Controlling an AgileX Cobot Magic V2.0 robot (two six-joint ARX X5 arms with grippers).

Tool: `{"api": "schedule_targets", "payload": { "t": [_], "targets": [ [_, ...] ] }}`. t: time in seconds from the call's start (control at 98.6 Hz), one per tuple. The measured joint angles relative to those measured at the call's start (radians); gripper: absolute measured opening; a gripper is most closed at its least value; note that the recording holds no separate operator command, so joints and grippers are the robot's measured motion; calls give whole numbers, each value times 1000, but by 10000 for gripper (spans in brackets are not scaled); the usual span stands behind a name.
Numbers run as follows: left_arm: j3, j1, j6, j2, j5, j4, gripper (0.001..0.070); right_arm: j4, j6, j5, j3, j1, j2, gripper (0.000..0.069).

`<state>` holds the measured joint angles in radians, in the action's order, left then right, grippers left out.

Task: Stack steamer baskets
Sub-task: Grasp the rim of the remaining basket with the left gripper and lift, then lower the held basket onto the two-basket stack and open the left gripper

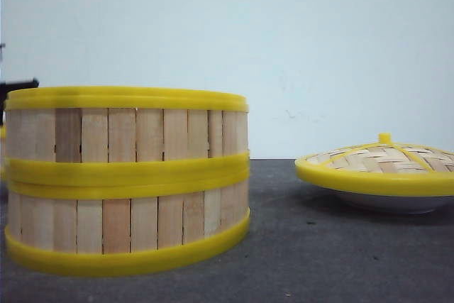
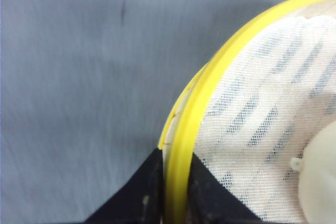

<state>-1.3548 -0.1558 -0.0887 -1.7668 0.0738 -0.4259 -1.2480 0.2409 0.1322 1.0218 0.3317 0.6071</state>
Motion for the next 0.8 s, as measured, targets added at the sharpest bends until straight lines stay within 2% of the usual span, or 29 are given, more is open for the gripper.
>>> {"api": "schedule_targets", "payload": {
  "t": [0.152,0.223,0.365,0.558,0.801],
  "targets": [
    [-141,-8,0,0,26,-115,26,2,0,0,0,0,0,425],
    [-230,-7,2,0,55,-203,26,6,0,0,0,0,0,425],
    [-332,4,23,2,78,-319,26,17,0,0,0,0,0,425],
    [-340,50,50,74,78,-391,26,22,0,0,0,0,0,425],
    [-341,146,97,235,82,-491,26,32,0,0,0,0,0,425]
  ]
}}
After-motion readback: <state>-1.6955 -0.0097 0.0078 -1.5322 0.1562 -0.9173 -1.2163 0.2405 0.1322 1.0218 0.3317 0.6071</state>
